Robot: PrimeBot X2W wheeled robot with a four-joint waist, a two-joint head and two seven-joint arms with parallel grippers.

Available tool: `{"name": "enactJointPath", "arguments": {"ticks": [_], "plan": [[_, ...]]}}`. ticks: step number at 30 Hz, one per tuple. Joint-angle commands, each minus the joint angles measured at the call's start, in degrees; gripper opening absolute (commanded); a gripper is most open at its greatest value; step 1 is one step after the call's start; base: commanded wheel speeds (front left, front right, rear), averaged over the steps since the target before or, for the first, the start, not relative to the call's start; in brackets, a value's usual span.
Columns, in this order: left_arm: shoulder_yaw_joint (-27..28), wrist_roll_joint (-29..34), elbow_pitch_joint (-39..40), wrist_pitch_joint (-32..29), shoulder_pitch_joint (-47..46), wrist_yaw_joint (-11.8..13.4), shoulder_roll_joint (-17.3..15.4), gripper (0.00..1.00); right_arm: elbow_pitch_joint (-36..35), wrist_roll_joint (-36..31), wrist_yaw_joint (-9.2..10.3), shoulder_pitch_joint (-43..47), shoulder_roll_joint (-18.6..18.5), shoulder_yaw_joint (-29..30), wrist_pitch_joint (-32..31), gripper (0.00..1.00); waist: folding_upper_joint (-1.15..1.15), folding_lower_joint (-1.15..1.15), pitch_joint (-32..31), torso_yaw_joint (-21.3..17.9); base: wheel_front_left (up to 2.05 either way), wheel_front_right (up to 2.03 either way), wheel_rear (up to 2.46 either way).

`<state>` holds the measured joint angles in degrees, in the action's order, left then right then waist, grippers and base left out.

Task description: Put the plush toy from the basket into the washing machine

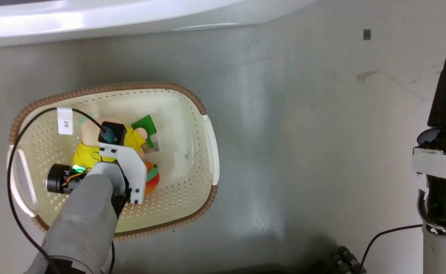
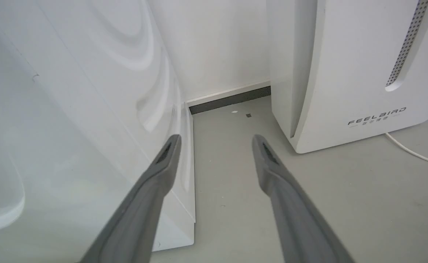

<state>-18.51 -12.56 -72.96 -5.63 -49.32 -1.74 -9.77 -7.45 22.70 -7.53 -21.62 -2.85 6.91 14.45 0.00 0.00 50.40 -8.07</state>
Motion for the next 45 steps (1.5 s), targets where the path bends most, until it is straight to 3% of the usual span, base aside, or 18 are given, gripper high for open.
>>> {"name": "enactJointPath", "arguments": {"ticks": [1,25,36,45], "plan": [[-0.51,-0.23,-1.00,0.62,-0.87,-0.28,0.18,0.00,0.32,0.12,0.04,-0.52,-0.03,0.11,0.55,1.00,0.00,0.00,-1.32,0.21,0.00,0.00,0.00],[-3.49,-3.14,-0.97,15.08,13.01,-4.41,5.96,0.00,4.12,-4.36,0.04,9.75,-0.03,-0.52,0.55,1.00,0.00,0.00,-26.45,5.73,0.00,0.00,0.00],[-5.28,-3.56,1.35,20.24,16.79,-4.70,6.65,0.00,4.95,-4.63,0.04,14.55,-0.03,-0.52,0.55,1.00,0.00,0.00,-34.56,8.02,0.00,0.00,0.00],[-4.68,-3.30,10.39,20.60,20.39,-2.85,6.32,0.00,5.14,-4.67,0.04,16.97,-0.03,-0.19,0.55,1.00,0.00,0.00,-38.08,8.78,0.00,0.00,0.00]]}}
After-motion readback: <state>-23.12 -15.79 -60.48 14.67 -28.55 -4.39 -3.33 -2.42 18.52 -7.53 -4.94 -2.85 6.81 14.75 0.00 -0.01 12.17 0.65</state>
